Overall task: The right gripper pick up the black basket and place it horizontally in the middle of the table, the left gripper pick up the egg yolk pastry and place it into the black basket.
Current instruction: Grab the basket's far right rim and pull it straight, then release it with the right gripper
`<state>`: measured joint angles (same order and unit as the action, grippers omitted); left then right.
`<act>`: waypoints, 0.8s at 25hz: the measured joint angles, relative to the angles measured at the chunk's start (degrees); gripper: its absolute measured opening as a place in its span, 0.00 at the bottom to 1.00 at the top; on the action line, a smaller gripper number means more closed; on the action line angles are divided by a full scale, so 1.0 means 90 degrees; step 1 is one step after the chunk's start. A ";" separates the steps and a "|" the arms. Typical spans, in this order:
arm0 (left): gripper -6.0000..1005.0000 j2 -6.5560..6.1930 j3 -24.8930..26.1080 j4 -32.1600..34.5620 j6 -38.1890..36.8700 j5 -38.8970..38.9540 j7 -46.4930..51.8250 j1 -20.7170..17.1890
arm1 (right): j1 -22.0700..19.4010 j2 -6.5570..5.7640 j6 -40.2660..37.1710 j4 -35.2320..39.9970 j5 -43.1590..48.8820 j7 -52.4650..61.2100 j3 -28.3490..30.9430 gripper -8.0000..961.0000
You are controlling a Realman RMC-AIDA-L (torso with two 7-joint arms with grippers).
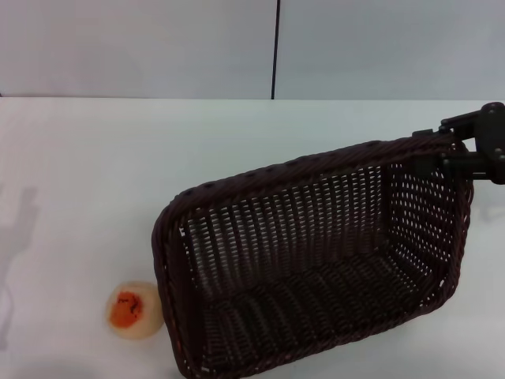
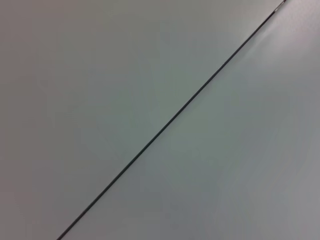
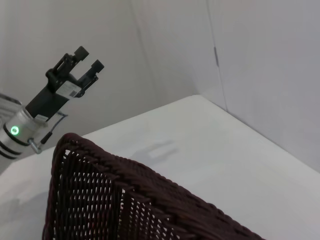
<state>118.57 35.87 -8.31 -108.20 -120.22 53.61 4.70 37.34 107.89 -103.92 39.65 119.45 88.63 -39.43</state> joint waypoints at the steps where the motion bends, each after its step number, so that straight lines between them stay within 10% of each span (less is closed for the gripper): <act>1: 0.74 -0.0001 -0.0007 0.0004 0.0004 -0.0001 0.0000 0.0031 | -0.0025 -0.0029 0.0020 -0.0084 0.0001 0.0104 0.0071 0.39; 20: 0.74 -0.0002 -0.0031 0.0006 0.0116 -0.0038 -0.0011 0.0102 | -0.0117 -0.0070 0.0274 -0.0529 0.0002 0.0466 0.0403 0.42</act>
<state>118.56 35.59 -8.26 -107.16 -120.56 53.51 5.62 36.29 107.27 -101.45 34.89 119.47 92.82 -35.80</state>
